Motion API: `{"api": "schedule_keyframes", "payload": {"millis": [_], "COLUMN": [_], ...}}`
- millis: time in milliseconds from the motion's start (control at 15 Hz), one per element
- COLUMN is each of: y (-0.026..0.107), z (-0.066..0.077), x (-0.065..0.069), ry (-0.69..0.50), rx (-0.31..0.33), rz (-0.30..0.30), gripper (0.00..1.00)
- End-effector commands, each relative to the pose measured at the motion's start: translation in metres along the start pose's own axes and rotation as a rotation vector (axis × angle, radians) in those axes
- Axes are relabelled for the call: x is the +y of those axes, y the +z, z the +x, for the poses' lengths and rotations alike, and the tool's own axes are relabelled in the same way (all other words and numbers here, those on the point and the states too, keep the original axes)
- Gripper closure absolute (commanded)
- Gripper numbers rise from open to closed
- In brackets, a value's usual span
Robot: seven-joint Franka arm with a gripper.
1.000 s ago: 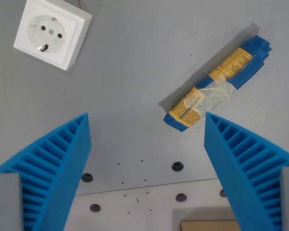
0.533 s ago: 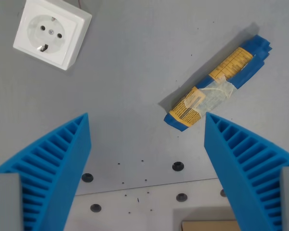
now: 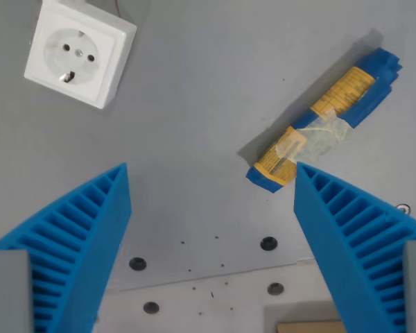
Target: Move above the white socket
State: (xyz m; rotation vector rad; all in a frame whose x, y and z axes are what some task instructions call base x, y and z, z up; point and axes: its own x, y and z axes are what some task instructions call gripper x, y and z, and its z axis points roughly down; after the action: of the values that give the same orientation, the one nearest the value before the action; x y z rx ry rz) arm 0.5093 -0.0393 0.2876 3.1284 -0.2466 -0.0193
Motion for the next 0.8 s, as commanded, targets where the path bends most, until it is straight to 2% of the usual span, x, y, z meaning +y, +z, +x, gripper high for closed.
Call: {"api": "schedule_keyframes", "payload": {"millis": [67, 800], "y": [0.005, 0.031], "z": [0.005, 0.014], "x": [-0.007, -0.029], "ry": [0.106, 0.256], "rx": [0.027, 0.033], "rz": [0.007, 0.006], "gripper": [0.00, 0.00]}}
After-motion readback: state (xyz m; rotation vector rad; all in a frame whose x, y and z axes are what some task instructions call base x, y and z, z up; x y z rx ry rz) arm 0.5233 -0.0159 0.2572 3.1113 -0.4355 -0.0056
